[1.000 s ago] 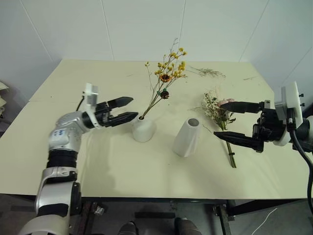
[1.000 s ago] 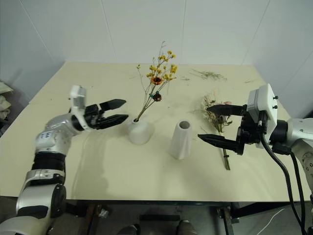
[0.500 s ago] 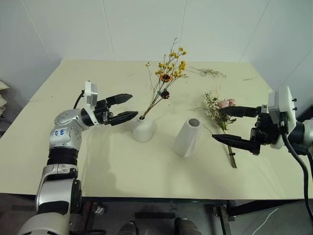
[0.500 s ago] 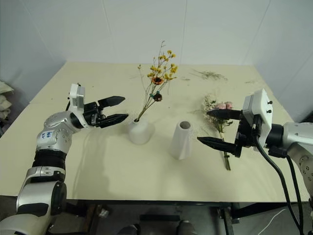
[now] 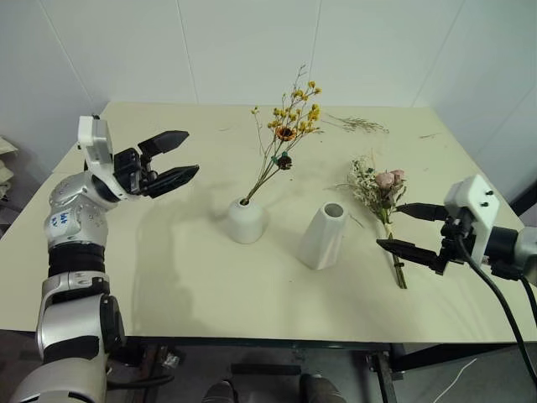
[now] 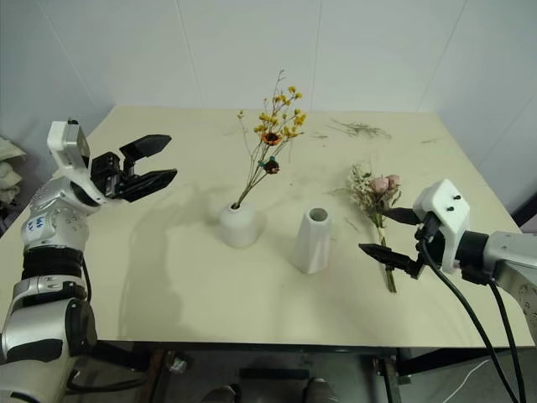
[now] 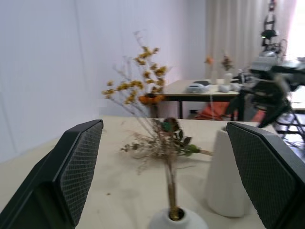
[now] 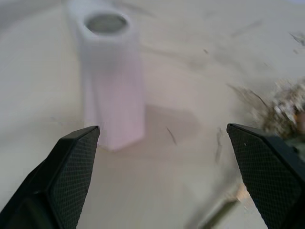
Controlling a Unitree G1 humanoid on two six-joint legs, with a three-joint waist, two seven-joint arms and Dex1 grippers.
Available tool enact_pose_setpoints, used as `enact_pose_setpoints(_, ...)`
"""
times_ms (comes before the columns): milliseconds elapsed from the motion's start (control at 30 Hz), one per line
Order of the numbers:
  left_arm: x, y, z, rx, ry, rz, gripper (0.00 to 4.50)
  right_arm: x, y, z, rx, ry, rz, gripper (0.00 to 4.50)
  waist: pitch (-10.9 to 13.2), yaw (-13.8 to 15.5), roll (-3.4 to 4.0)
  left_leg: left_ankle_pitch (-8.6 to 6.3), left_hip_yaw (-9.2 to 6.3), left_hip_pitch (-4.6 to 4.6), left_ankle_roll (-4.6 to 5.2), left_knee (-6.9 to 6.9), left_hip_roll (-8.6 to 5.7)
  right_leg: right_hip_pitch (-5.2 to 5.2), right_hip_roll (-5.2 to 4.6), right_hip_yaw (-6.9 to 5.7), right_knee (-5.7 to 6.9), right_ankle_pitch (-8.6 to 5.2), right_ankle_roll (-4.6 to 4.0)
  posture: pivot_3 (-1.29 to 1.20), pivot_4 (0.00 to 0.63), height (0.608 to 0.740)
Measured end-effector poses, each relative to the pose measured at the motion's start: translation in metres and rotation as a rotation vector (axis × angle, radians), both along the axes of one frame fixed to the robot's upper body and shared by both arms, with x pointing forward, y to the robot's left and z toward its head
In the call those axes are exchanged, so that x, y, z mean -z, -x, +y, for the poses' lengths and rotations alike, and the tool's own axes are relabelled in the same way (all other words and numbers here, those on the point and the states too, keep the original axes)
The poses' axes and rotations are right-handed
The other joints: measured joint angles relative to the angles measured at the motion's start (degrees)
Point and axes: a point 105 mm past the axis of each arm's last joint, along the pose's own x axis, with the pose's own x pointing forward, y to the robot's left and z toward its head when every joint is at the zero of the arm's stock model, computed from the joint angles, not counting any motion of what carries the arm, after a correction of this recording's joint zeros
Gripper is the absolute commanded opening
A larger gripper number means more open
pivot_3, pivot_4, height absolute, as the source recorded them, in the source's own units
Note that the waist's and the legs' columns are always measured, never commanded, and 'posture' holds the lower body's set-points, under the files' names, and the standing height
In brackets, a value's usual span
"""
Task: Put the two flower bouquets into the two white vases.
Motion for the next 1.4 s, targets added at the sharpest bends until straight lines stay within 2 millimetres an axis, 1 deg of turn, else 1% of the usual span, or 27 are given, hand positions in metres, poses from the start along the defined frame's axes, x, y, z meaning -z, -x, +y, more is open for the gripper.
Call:
enact_pose_setpoints(100,0.004,0.011,0.004,0.048,-0.004,0.006,4.42,0.008,-0.011,-0.008,0.066,0.014,0.036,4.5,0.0,0.0,0.0,0.01,-0.02,0.0,0.0,0.0,0.02,-0.02,0.02,-0.01,0.02,0.0,-0.02,0.0,0.15,0.74)
enact_pose_setpoints(200,0.005,0.024,0.014,0.054,-0.044,0.047,4.42,0.009,-0.03,-0.01,0.136,0.027,0.063,4.5,0.0,-0.8,0.0,0.01,0.0,0.03,0.0,-0.02,0.06,-0.02,0.02,0.01,0.03,0.0,-0.06,0.0,0.15,0.74)
enact_pose_setpoints(267,0.006,0.035,0.018,0.067,-0.082,0.07,4.42,0.017,-0.042,-0.018,0.215,0.044,0.122,4.5,0.0,-1.0,0.0,0.01,-0.02,0.02,0.0,-0.04,0.06,-0.04,0.02,0.0,0.05,-0.03,-0.11,0.0,0.15,0.74)
enact_pose_setpoints(333,0.007,0.041,0.02,0.068,-0.118,0.083,4.42,0.027,-0.05,-0.021,0.262,0.057,0.184,4.5,0.0,-1.0,0.01,0.01,-0.02,0.02,0.0,-0.08,0.06,-0.07,0.02,-0.01,0.05,-0.05,-0.14,0.0,0.15,0.74)
enact_pose_setpoints(467,0.018,0.051,0.018,0.089,-0.191,0.123,4.42,0.039,-0.067,-0.021,0.349,0.083,0.277,4.5,0.0,-1.0,0.02,0.01,-0.01,-0.01,0.0,-0.09,0.05,-0.09,0.0,0.0,0.02,-0.05,-0.15,0.0,0.15,0.74)
enact_pose_setpoints(567,0.017,0.058,0.012,0.13,-0.207,0.117,4.42,0.041,-0.08,-0.023,0.414,0.091,0.321,4.5,0.0,-1.0,0.03,0.01,-0.01,-0.04,0.0,-0.13,0.05,-0.13,0.01,-0.01,0.02,-0.05,-0.15,0.0,0.15,0.74)
enact_pose_setpoints(667,0.016,0.065,0.01,0.145,-0.224,0.107,4.42,0.046,-0.089,-0.021,0.446,0.086,0.366,4.5,0.0,-1.2,0.03,0.0,0.0,-0.04,0.0,-0.17,0.05,-0.14,0.01,-0.01,0.01,-0.06,-0.16,0.0,0.15,0.74)
enact_pose_setpoints(733,0.02,0.07,0.009,0.153,-0.238,0.117,4.42,0.052,-0.095,-0.02,0.472,0.092,0.401,4.5,0.0,-1.4,0.03,0.0,0.02,-0.03,0.01,-0.21,0.05,-0.16,0.01,0.0,0.0,-0.06,-0.15,0.0,0.15,0.74)
enact_pose_setpoints(800,0.024,0.074,0.008,0.159,-0.245,0.128,4.42,0.057,-0.097,-0.024,0.503,0.105,0.431,4.5,0.0,-1.5,0.03,0.0,0.02,-0.04,0.01,-0.27,0.05,-0.2,0.02,0.0,0.0,-0.07,-0.16,0.0,0.15,0.74)
enact_pose_setpoints(933,0.025,0.079,0.011,0.154,-0.249,0.132,4.42,0.058,-0.1,-0.03,0.537,0.11,0.445,4.5,0.0,-1.5,0.04,0.0,0.02,-0.04,0.02,-0.3,0.06,-0.22,0.02,-0.01,0.02,-0.09,-0.16,0.0,0.15,0.74)
enact_pose_setpoints(967,0.025,0.08,0.011,0.155,-0.253,0.127,4.5,0.059,-0.102,-0.03,0.541,0.11,0.446,4.11,0.0,-1.5,0.04,-0.01,0.02,-0.04,0.02,-0.29,0.06,-0.21,0.02,-0.01,0.02,-0.09,-0.16,0.0,0.15,0.74)
enact_pose_setpoints(1000,0.025,0.081,0.01,0.155,-0.254,0.126,4.5,0.059,-0.104,-0.028,0.538,0.107,0.444,3.95,0.0,-1.5,0.04,0.0,0.03,-0.04,0.02,-0.28,0.06,-0.21,0.02,-0.01,0.02,-0.09,-0.16,0.0,0.15,0.74)
enact_pose_setpoints(1033,0.025,0.081,0.01,0.156,-0.254,0.126,4.5,0.06,-0.105,-0.026,0.536,0.106,0.446,3.62,0.0,-1.6,0.04,0.0,0.03,-0.03,0.02,-0.27,0.06,-0.21,0.03,-0.01,0.03,-0.09,-0.16,0.0,0.15,0.74)
enact_pose_setpoints(1133,0.024,0.082,0.011,0.153,-0.253,0.123,4.5,0.063,-0.106,-0.024,0.532,0.105,0.451,2.61,0.0,-1.5,0.04,0.0,0.02,-0.03,0.01,-0.28,0.06,-0.21,0.03,-0.01,0.05,-0.09,-0.16,0.0,0.15,0.74)
enact_pose_setpoints(1233,0.022,0.082,0.012,0.147,-0.249,0.117,4.5,0.063,-0.107,-0.026,0.538,0.115,0.444,1.47,0.0,-1.5,0.04,0.0,0.02,-0.04,0.02,-0.29,0.05,-0.21,0.02,-0.01,0.03,-0.09,-0.16,0.0,0.15,0.74)
enact_pose_setpoints(1367,0.022,0.082,0.012,0.148,-0.249,0.119,4.5,0.064,-0.108,-0.022,0.531,0.106,0.444,0.15,0.0,-1.6,0.04,0.0,0.02,-0.03,0.02,-0.27,0.06,-0.21,0.03,-0.01,0.05,-0.09,-0.16,0.0,0.15,0.74)
enact_pose_setpoints(1400,0.022,0.082,0.012,0.148,-0.249,0.119,4.5,0.064,-0.108,-0.022,0.531,0.105,0.443,0.03,0.0,-1.6,0.04,0.0,0.02,-0.03,0.02,-0.27,0.06,-0.21,0.03,-0.01,0.06,-0.09,-0.16,0.0,0.15,0.74)
